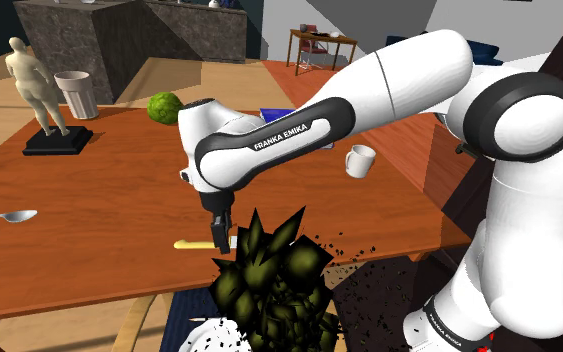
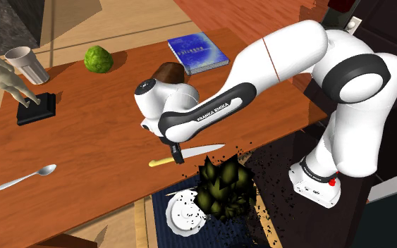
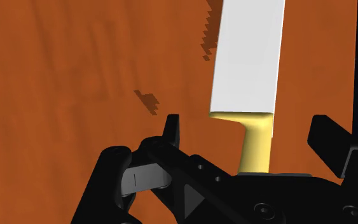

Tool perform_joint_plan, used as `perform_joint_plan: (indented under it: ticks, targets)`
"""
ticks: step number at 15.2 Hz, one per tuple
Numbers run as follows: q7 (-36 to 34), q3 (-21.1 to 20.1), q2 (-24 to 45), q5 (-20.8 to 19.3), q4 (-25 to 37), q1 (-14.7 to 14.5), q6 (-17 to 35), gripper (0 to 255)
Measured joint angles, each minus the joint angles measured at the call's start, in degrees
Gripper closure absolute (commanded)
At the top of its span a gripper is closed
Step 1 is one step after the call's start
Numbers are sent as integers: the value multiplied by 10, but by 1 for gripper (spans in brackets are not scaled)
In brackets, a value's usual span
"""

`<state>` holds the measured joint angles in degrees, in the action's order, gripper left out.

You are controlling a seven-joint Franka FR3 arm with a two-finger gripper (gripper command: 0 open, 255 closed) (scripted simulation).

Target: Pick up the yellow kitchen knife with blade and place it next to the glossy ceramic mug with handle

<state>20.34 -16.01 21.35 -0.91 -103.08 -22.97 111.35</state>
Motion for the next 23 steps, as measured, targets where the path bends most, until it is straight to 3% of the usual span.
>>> perform_joint_plan:
  ticks: [1, 11, 23]
  targets:
    - [0, 0, 0, 0, 0, 0, 0, 255]
    - [0, 2, -3, -1, 2, 2, 1, 255]
    - [1, -4, -37, 10, 36, 3, -72, 255]
